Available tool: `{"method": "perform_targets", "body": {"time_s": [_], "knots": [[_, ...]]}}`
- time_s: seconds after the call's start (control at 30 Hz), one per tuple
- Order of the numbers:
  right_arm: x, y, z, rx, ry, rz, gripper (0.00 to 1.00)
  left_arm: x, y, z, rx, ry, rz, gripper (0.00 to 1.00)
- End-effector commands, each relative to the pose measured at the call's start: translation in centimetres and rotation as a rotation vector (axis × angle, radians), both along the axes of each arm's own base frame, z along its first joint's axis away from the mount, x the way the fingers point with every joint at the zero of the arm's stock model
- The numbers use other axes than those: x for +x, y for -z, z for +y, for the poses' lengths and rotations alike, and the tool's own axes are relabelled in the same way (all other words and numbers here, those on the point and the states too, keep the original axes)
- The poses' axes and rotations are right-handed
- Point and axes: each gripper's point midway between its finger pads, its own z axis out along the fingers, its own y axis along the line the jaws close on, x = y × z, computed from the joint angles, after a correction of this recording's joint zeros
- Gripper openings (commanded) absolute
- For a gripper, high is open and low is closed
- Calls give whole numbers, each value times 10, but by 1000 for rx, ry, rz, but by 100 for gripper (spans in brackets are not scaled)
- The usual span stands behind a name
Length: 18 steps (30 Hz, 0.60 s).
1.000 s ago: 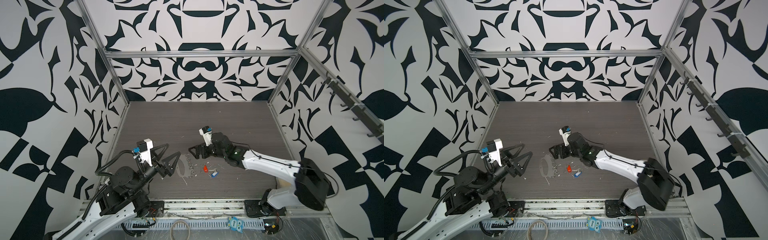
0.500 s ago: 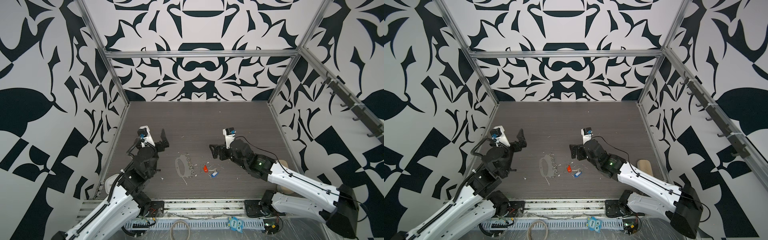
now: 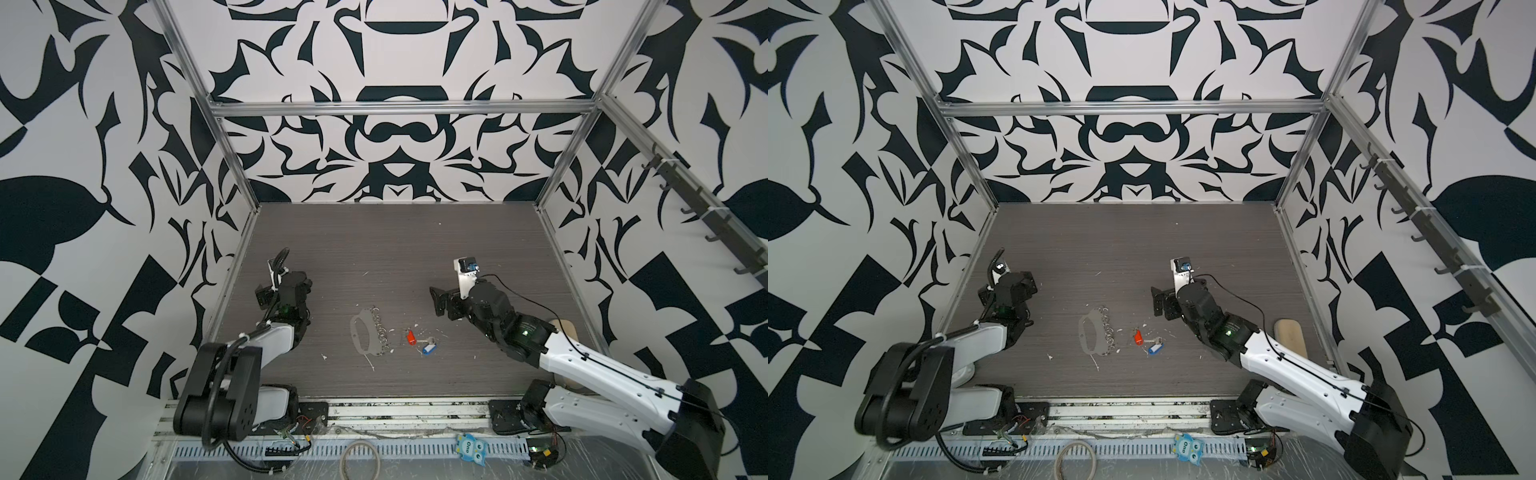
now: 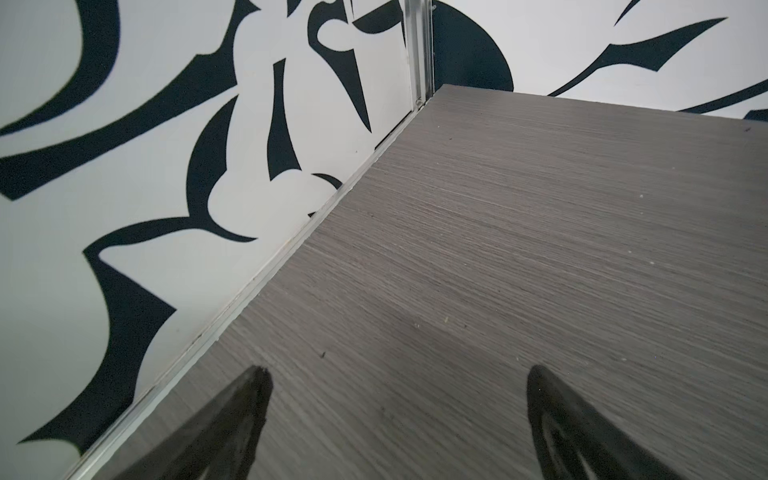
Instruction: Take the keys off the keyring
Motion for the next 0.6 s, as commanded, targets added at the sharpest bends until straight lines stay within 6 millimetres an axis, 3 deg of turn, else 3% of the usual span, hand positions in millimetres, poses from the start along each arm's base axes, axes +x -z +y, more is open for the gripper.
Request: {"method": "perform_targets", "body": {"time_s": [0.0,0.13,0.27,0.43,0.57], "knots": [[14,-28,-21,35,79,-149,99,22,-19,1,10,33,-135,99],[27,-38,-58,-17,202,-291,100,38,-5,-9,6,113,-80,99],[43,-36,-96,-135,317,-376,100,42,3,2,-82,119,-55,99],[67,11,-150,-261,458,-277,100,42,4,0,-85,129,-47,99],[77,48,-179,-284,514,-205,100,42,3,1,-85,127,-55,99]]}}
